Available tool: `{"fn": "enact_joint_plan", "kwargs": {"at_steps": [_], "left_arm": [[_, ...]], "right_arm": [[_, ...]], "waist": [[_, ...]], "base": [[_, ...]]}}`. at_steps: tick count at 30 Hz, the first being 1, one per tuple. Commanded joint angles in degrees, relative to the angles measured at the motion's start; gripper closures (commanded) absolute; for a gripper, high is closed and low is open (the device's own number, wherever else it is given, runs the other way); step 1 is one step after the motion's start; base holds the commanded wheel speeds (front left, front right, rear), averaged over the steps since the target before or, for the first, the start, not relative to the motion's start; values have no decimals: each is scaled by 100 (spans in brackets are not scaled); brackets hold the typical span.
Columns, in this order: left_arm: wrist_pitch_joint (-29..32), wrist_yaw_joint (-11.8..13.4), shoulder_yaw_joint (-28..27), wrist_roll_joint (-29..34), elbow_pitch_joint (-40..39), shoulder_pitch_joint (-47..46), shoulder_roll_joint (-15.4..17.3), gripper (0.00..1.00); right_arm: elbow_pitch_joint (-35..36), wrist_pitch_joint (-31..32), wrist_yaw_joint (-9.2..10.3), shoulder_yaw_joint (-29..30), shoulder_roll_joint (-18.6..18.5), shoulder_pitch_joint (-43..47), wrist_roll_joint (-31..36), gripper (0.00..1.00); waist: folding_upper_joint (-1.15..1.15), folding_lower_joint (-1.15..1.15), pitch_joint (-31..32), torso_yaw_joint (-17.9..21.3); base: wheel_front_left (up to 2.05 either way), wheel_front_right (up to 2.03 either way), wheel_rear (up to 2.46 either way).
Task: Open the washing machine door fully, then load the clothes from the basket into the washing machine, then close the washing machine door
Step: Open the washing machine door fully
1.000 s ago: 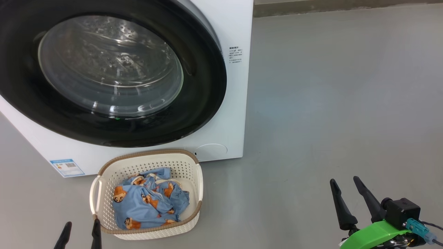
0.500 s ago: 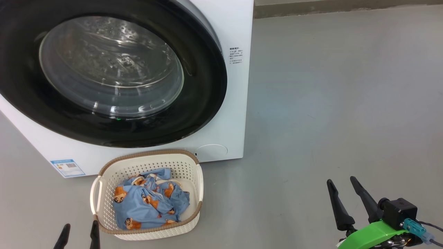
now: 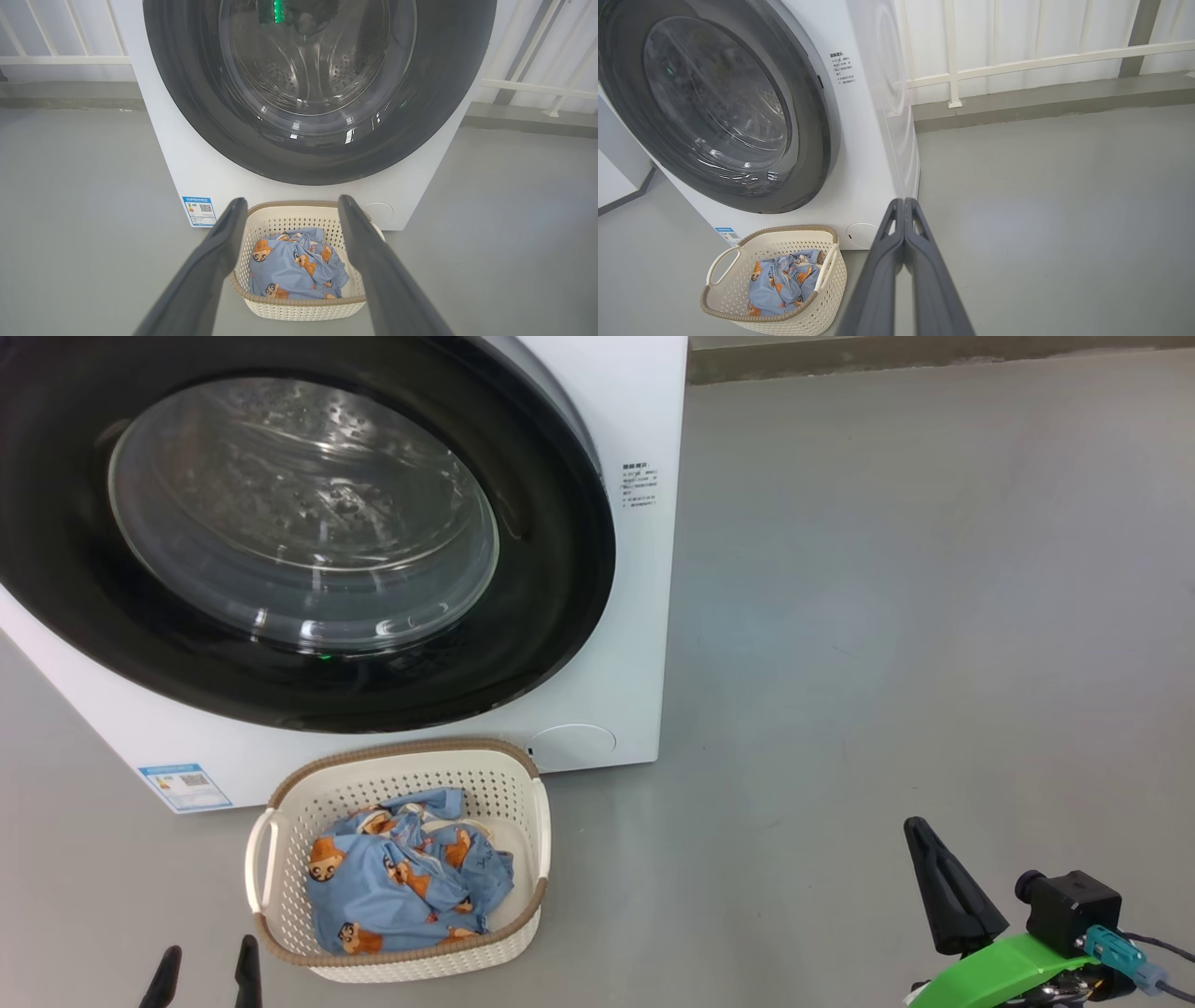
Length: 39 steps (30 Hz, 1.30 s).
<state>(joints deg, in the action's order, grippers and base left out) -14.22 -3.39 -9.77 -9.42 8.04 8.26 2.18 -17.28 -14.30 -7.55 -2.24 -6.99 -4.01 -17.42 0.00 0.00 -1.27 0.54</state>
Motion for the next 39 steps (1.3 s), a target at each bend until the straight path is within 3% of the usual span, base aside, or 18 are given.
{"fn": "enact_joint_plan", "kwargs": {"at_steps": [1,13,21,28,35,39], "left_arm": [[-78,-25,-206,-39,-103,-190,70,0],[-78,-42,-182,-42,-100,-143,70,0],[-78,-92,-172,-28,-148,-212,70,0],[-78,-165,-173,-3,-245,-427,70,0],[-78,-269,-144,22,-294,-669,70,0],[-78,-340,-222,81,-408,-843,70,0]], "right_arm": [[134,-70,6,-149,-66,-129,-56,100],[107,-70,6,-67,71,-127,-647,100],[-413,-70,6,715,318,-628,-3351,100],[-1198,-53,6,1168,21,-1586,-5262,100],[-1137,868,6,1358,-253,-2317,-7001,100],[-914,1349,6,1433,-395,-2919,-7398,100]], "waist": [[0,0,1,-3],[0,0,-14,-23],[0,0,-251,-8],[0,0,-815,-35],[0,0,-1410,-132],[0,0,-1896,-185]], "base": [[0,0,0],[0,0,0],[0,0,0],[0,0,0],[0,0,0],[0,0,0]]}}
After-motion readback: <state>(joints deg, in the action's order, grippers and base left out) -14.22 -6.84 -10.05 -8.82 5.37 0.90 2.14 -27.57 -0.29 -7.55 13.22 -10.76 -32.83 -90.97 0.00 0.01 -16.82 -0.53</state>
